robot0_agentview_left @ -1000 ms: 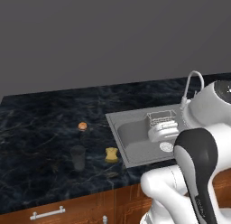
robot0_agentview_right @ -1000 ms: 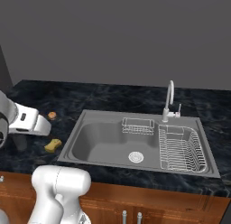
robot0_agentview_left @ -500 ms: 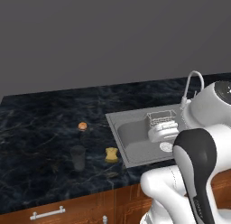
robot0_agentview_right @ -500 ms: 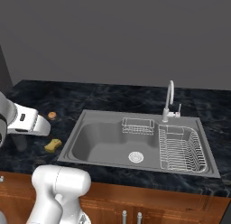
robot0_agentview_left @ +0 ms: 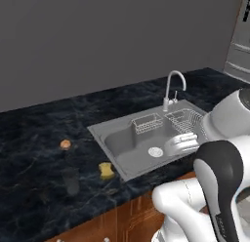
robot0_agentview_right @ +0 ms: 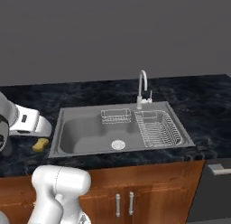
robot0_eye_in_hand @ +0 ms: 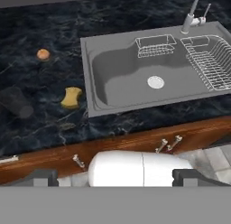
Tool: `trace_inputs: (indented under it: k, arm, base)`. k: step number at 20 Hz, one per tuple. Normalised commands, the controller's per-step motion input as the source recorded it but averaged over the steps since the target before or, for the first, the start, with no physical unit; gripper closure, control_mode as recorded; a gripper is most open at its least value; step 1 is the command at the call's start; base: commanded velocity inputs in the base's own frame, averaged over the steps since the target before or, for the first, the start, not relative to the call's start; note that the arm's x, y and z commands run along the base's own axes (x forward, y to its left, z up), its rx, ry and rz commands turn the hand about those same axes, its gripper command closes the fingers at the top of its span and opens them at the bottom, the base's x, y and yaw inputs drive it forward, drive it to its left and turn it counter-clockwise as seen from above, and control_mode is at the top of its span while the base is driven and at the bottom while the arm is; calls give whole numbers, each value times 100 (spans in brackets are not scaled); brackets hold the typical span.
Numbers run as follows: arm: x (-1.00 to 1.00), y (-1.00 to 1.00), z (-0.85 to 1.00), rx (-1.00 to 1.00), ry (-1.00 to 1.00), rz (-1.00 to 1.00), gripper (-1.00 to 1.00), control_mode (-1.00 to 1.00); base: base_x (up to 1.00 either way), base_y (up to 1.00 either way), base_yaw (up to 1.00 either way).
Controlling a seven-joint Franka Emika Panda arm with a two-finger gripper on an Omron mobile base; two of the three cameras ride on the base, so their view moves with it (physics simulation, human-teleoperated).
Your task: Open the cabinet. Pick the sponge and place it next to the sink. Then close the cabinet.
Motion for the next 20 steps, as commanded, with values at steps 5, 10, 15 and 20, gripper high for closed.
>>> trace_inputs:
  k: [5, 10, 15, 20]
  arm:
    - [0, 0, 0, 0, 0, 0, -100, 100]
    - [0, 0, 0, 0, 0, 0, -100, 100]
    - [0, 0, 0, 0, 0, 0, -100, 100]
    - [0, 0, 0, 0, 0, 0, -100, 100]
  base:
    - [0, 0, -98]
    - [0, 0, -98]
    - [0, 0, -93]
    - [0, 0, -91]
